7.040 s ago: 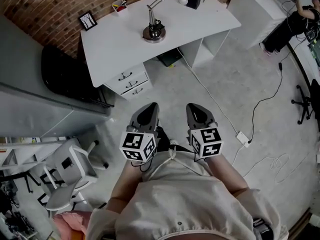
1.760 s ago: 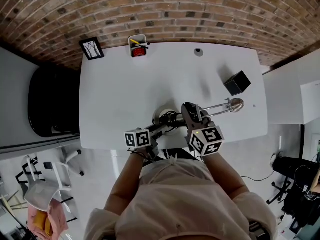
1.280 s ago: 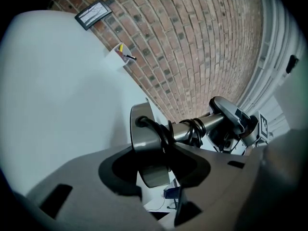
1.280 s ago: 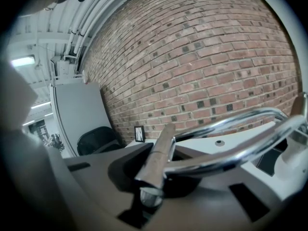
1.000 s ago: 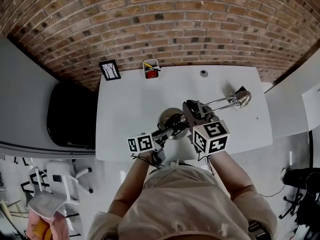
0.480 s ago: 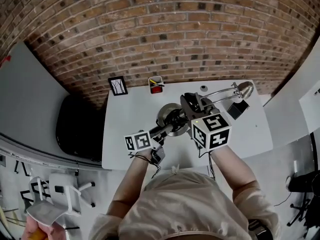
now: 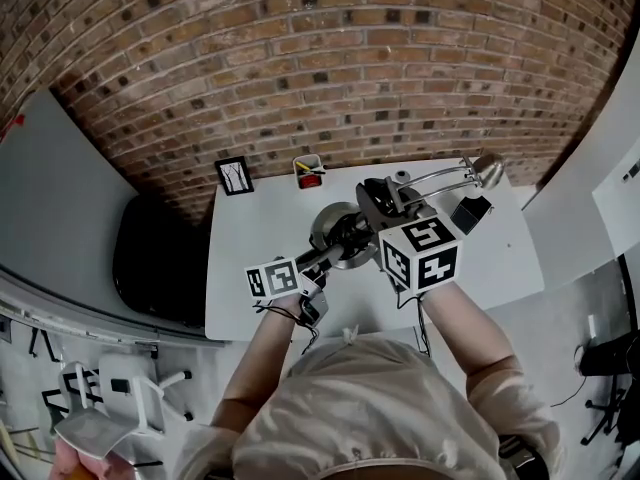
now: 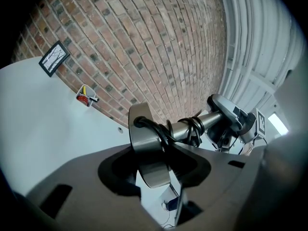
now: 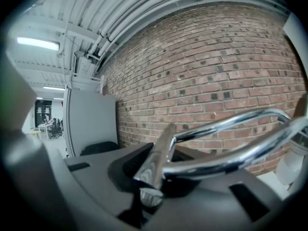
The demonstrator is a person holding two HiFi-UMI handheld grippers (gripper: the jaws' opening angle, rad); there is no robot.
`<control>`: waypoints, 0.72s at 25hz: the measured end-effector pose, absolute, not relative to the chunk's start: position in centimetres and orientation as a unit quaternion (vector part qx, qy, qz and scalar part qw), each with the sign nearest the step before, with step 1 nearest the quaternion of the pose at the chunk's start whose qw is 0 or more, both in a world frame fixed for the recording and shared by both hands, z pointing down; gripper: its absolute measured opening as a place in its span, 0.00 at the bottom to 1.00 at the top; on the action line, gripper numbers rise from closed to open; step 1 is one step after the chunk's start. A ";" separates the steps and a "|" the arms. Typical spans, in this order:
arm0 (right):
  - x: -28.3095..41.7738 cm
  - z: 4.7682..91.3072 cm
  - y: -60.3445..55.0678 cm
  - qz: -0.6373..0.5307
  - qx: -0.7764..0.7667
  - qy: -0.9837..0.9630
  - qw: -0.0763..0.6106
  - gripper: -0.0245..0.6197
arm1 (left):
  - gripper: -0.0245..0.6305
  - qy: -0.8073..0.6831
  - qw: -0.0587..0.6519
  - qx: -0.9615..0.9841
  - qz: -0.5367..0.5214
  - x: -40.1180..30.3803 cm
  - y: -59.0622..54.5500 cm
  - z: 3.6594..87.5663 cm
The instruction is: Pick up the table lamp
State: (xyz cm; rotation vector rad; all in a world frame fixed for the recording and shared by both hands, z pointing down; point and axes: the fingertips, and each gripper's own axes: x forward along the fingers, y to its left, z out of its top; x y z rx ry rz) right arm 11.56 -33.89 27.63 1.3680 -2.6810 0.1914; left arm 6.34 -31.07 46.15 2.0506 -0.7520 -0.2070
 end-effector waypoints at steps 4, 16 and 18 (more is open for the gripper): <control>11.6 28.0 -33.9 0.071 0.455 -0.885 0.064 0.13 | 0.31 -0.304 0.459 0.831 -0.084 6.4 -30.9 46.4; 11.2 29.5 -33.9 0.076 0.450 -0.886 0.076 0.13 | 0.31 -0.306 0.473 0.822 -0.083 6.2 -30.6 48.1; 11.0 29.6 -34.0 0.075 0.449 -0.887 0.078 0.13 | 0.31 -0.308 0.474 0.821 -0.083 6.1 -30.6 48.3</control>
